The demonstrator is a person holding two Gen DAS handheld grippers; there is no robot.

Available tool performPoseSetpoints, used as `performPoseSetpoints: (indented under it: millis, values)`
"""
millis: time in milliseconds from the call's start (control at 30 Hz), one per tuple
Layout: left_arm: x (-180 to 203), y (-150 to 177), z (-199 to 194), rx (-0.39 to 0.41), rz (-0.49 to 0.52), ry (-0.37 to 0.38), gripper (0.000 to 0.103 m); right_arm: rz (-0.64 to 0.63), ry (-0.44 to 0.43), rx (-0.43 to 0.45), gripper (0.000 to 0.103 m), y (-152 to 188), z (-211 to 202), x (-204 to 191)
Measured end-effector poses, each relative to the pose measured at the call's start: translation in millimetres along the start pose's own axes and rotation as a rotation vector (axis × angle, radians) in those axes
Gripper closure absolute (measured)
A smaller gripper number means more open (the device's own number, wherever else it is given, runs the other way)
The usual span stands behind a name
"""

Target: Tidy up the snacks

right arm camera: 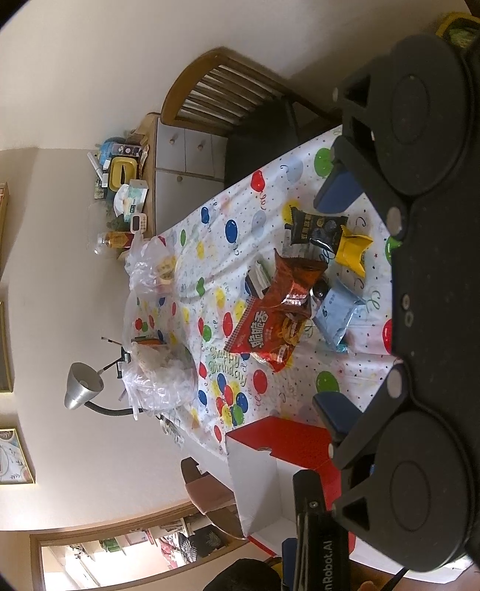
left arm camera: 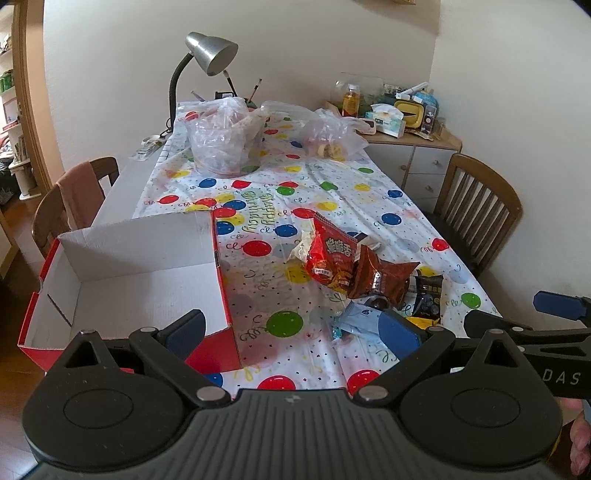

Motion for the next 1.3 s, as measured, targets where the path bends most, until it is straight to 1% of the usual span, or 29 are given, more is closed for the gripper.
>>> performPoseSetpoints:
  millis: [267, 400, 567, 800, 933, 1000, 1100, 1133, 1200, 1300]
  values:
    - [8, -1, 8, -0.009, 0.007, 0.002, 0.002, -0.006, -0.002, 0.005, 0.0, 3, 2, 4]
    - [14, -4, 18, -0.024, 0.009, -0.008, 0.002, -0.016, -0.004, -0.005, 0.0, 4, 11, 9]
    - [24, -4, 37, -0.061, 0.01, -0.022, 0.002, -0.036, -0.029, -0.029, 0.001, 3, 29, 19]
    - [37, 1, 69, -0.145, 0.019, -0.027, 0.002, -0.017, -0.056, -0.128, 0.003, 15, 65, 46]
    - [49, 2, 87, -0.178, 0.044, 0.005, 0.002, -0.009, -0.047, -0.184, 0.006, 23, 87, 64]
    - [56, 1, 96, -0.181, 0.06, 0.015, 0.002, -0.03, -0.05, -0.202, 0.012, 27, 99, 71]
    - [63, 1, 110, -0.204, 0.06, 0.042, 0.002, -0.103, -0.098, -0.223, 0.018, 32, 113, 76]
    - [65, 2, 117, -0.223, 0.052, 0.049, 0.003, -0.14, -0.118, -0.225, 0.018, 33, 117, 76]
    - [69, 2, 129, -0.254, 0.038, 0.048, 0.003, -0.211, -0.152, -0.233, 0.022, 34, 125, 77]
    - [73, 2, 148, -0.298, 0.009, 0.041, 0.003, -0.305, -0.195, -0.25, 0.024, 34, 138, 76]
Point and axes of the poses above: each gripper's, at about its wrist camera, not at the fingertips, and z roughly the way its jaws point, x to its right, y to its underside, the point moved 3 cm from there along z, roughly the way its jaws point, and after that the axes turned 2 degrees about y, right-handed, at the moved point
